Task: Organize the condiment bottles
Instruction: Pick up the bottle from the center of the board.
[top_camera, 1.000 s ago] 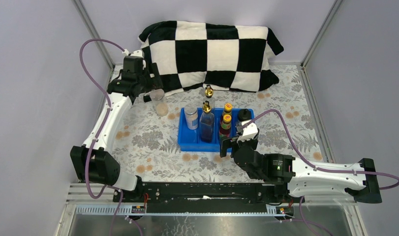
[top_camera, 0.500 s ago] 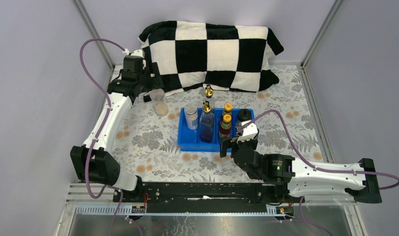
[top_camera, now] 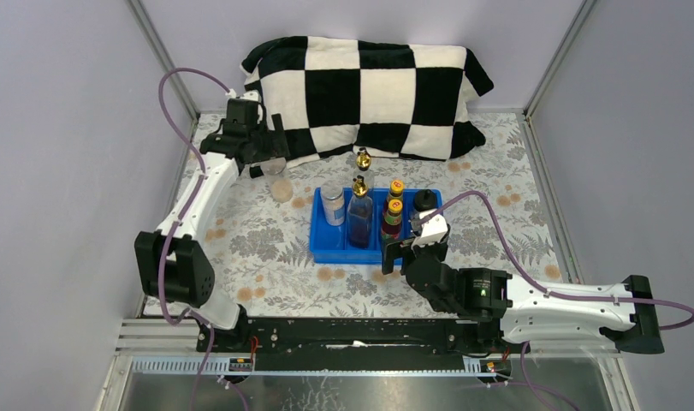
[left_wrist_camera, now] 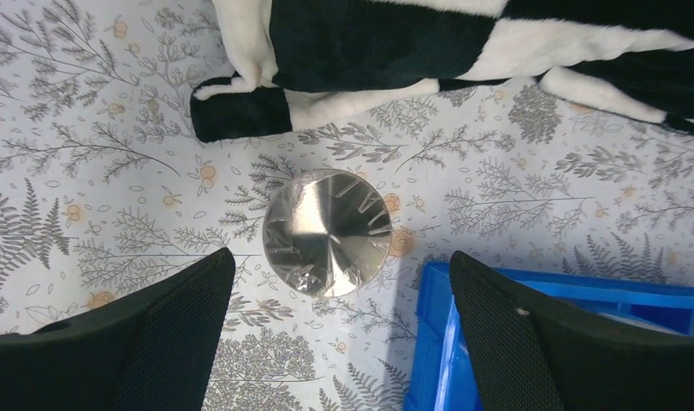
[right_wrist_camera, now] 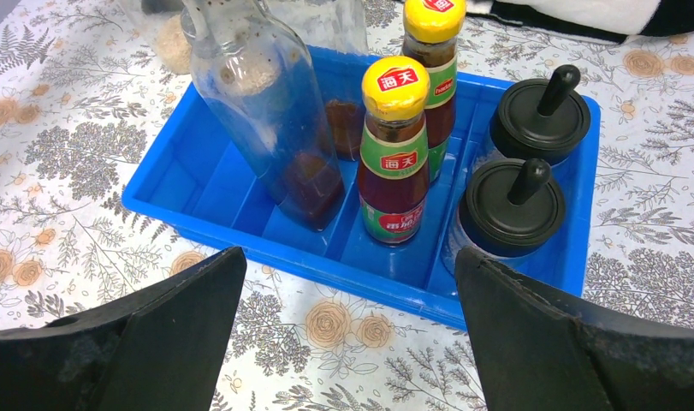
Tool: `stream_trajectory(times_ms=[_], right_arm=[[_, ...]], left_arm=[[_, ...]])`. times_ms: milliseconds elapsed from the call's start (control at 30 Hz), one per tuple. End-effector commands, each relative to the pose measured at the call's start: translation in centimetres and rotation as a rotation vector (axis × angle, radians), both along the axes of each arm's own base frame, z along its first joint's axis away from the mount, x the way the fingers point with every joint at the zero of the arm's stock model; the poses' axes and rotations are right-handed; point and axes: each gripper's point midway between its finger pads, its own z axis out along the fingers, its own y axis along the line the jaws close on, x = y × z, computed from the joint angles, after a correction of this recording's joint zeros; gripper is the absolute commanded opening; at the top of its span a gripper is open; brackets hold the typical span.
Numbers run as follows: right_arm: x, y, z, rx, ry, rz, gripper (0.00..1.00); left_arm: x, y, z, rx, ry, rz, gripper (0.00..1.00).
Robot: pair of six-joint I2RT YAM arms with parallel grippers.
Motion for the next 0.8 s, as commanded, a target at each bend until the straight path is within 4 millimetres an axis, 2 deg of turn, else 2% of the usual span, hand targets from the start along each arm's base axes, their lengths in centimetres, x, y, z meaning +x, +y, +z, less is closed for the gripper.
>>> stream_trajectory(times_ms=[0, 100, 333, 633, 767], right_arm=[[0.1, 0.7, 0.4, 0.027, -0.01, -0.004, 1.0], [0.0, 0.8, 0.2, 0.024, -0.007, -0.002, 1.0], [0.1, 0.4, 0.3, 0.024, -0.012, -0.005, 1.0], [0.0, -0.1, 0.0, 0.029, -0.013, -0.013, 1.0], [-0.1, -0.1, -0.2, 0.034, -0.007, -0.011, 1.0]], left_arm=[[1.7, -0.4, -2.1, 0.007, 0.027, -0.02, 0.99], [1.9, -0.3, -3.8, 0.022, 0.061, -0.004, 0.99], [2.7, -0.3, -5.8, 0.026, 0.097, 0.012, 0.99], [1.8, -0.6, -6.0, 0.024, 0.11, 0.016, 0.93], [1.2, -0.7, -6.0, 0.02, 0.117, 0.016, 0.85]])
